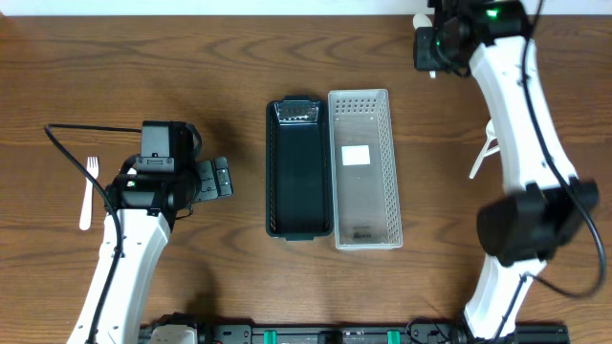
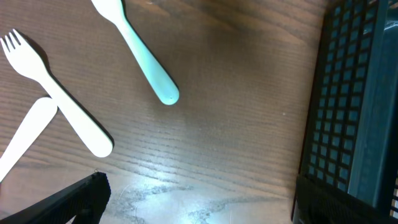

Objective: Pack container
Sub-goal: 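Carry the spoon over the white tray and release it inside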

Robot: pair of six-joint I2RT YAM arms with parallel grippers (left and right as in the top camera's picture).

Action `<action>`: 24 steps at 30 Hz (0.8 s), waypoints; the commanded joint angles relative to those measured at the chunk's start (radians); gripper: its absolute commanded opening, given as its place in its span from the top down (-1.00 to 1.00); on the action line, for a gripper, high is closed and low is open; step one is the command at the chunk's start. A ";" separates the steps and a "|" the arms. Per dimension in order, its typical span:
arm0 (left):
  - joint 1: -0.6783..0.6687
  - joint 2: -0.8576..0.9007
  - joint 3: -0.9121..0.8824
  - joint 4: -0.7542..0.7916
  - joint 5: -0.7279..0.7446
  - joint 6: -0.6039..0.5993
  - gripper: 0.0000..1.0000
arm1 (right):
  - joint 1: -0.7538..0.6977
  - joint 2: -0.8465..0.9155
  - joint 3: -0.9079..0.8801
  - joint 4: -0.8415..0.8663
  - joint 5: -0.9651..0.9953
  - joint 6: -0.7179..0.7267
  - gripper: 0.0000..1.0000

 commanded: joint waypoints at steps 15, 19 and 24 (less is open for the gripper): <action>-0.003 0.000 0.013 -0.008 -0.011 -0.013 -0.96 | 0.276 -0.068 -0.129 -0.246 -0.060 0.254 0.98; -0.003 0.000 0.013 -0.019 -0.011 -0.013 -0.96 | 0.301 -0.068 -0.277 -0.198 -0.062 0.299 0.97; -0.003 0.000 0.013 -0.026 -0.011 -0.013 -0.96 | 0.322 -0.068 -0.456 -0.096 -0.098 0.306 0.97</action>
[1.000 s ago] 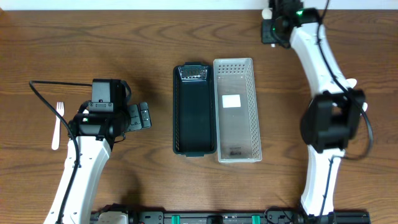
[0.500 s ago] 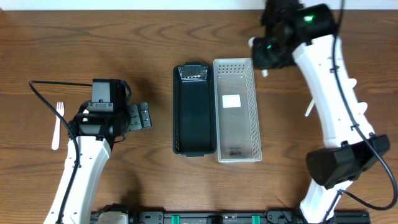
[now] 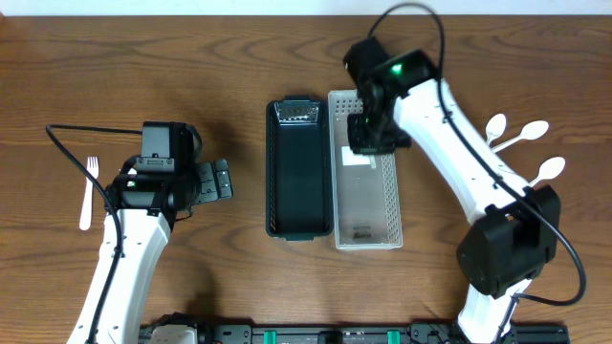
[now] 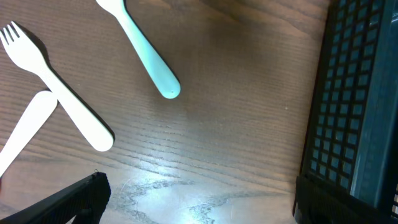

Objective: Pack container
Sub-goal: 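Carry the spoon over the white tray and release it inside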

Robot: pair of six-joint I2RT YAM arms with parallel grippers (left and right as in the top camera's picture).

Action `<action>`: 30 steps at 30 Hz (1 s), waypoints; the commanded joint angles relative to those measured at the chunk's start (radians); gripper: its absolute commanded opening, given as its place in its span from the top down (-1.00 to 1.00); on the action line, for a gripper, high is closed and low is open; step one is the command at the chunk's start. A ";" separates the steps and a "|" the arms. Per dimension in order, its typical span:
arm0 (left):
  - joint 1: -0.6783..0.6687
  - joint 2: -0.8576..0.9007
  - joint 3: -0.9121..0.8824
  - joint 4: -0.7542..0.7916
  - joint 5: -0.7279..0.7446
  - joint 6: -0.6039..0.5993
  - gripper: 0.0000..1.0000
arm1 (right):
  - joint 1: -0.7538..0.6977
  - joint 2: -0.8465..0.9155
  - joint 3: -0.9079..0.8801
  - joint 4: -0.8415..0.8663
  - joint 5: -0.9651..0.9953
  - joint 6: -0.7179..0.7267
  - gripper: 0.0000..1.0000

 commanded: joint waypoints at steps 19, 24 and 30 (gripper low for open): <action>-0.003 0.000 0.013 -0.006 -0.011 -0.013 -0.96 | 0.013 0.005 -0.165 0.179 -0.028 -0.047 0.19; -0.003 0.000 0.013 -0.006 -0.011 -0.013 -0.96 | -0.039 -0.024 0.035 0.126 0.095 -0.072 0.12; -0.003 0.000 0.013 -0.007 -0.011 -0.013 -0.96 | -0.194 -0.057 0.340 0.037 0.222 -0.115 -0.45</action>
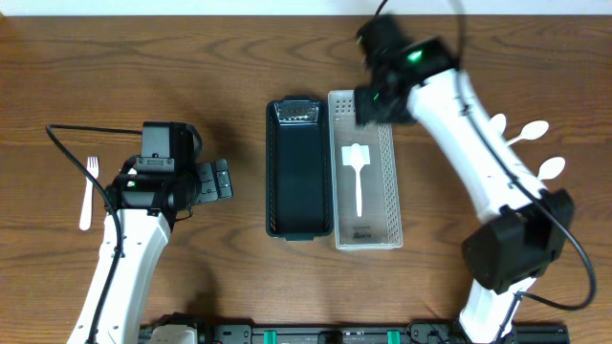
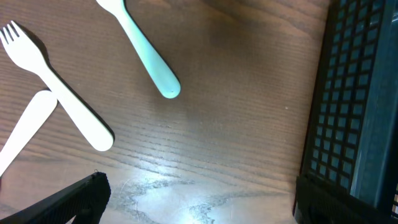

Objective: Pack container
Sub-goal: 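Carry the spoon over the white tray and release it inside, then move the right gripper to the spoons and grasp one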

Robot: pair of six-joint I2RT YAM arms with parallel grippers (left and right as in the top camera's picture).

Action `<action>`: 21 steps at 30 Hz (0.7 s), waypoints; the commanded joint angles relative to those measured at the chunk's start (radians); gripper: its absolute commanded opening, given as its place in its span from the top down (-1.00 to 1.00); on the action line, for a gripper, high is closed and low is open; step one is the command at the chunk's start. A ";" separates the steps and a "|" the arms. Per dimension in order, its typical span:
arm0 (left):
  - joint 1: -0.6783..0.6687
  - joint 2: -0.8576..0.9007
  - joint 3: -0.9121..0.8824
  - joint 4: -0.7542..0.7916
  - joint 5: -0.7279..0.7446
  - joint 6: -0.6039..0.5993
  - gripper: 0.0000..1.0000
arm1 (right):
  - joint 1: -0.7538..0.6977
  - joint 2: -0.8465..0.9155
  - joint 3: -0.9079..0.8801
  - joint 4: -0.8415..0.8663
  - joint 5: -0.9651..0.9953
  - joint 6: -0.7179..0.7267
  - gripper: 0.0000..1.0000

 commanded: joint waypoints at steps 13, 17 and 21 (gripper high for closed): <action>-0.003 0.000 0.013 -0.005 -0.011 -0.013 -0.96 | -0.554 0.063 0.143 -0.096 0.087 0.137 -0.84; -0.003 0.000 0.013 -0.005 -0.011 -0.013 -0.96 | -0.569 0.150 0.143 -0.078 0.086 0.081 -0.85; -0.003 0.000 0.013 -0.003 -0.011 -0.013 -0.96 | -0.568 0.251 0.143 -0.071 0.086 0.039 -0.86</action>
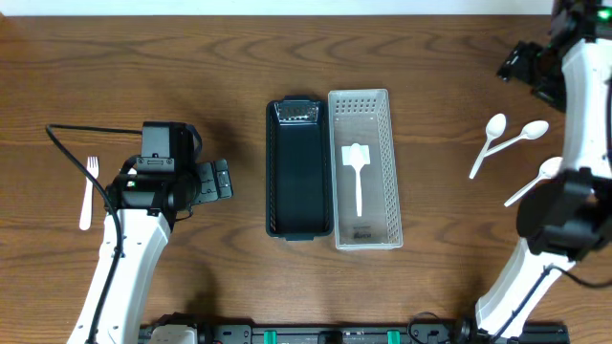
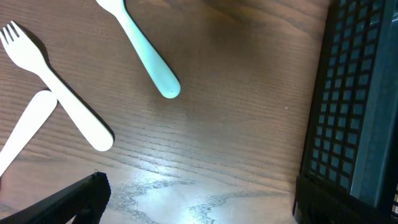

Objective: Pack container
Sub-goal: 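Move the right gripper to the spoons and grasp one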

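Note:
A white spoon [image 1: 356, 172] lies lengthwise in the white mesh basket [image 1: 385, 143]. Beside it on the left stands a black basket [image 1: 299, 167], whose wall [image 2: 348, 106] fills the right of the left wrist view. My left gripper [image 1: 215, 179] rests open on the table left of the black basket, with bare wood between its fingers [image 2: 68, 199]. My right gripper [image 1: 521, 62] hangs at the far right back corner, its jaws too small to read. Three loose white spoons [image 1: 492, 134] lie below it.
A white fork [image 1: 88, 191] lies at the far left of the table. Ahead of the left gripper the wrist view shows a light blue handle [image 2: 146, 62], a white fork [image 2: 56, 93] and another white handle [image 2: 28, 134].
My right gripper has gone from the far end of the white basket to the back right corner of the table. The spoon stays in the basket. The left arm is unchanged.
The right gripper was first at the back right, and the white basket held no utensil. Then it was over the white basket. After that a white spoon lay in the basket with the gripper at its far end. Now the gripper is back at the right corner.

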Robot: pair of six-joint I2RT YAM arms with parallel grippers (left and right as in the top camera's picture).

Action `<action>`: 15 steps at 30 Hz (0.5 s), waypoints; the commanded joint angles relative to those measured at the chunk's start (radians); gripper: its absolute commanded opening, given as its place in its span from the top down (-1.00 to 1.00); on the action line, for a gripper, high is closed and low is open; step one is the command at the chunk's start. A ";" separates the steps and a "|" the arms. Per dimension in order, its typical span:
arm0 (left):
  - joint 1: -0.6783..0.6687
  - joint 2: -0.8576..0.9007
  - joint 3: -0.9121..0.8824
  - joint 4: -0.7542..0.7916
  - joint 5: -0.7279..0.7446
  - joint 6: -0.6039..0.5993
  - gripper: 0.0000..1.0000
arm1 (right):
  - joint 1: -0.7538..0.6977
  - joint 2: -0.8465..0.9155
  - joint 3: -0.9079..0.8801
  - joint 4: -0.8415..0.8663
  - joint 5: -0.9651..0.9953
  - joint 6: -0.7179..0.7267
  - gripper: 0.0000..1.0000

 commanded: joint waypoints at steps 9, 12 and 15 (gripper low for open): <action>-0.003 0.000 0.013 0.003 -0.011 -0.014 -0.96 | 0.003 0.267 -0.011 0.020 -0.061 -0.069 -0.85; -0.003 0.000 0.013 0.010 -0.011 -0.014 -0.96 | 0.003 0.301 -0.011 0.032 -0.076 -0.084 -0.85; -0.003 0.000 0.013 0.014 -0.011 -0.014 -0.96 | 0.004 0.320 -0.011 0.045 -0.090 -0.095 -0.85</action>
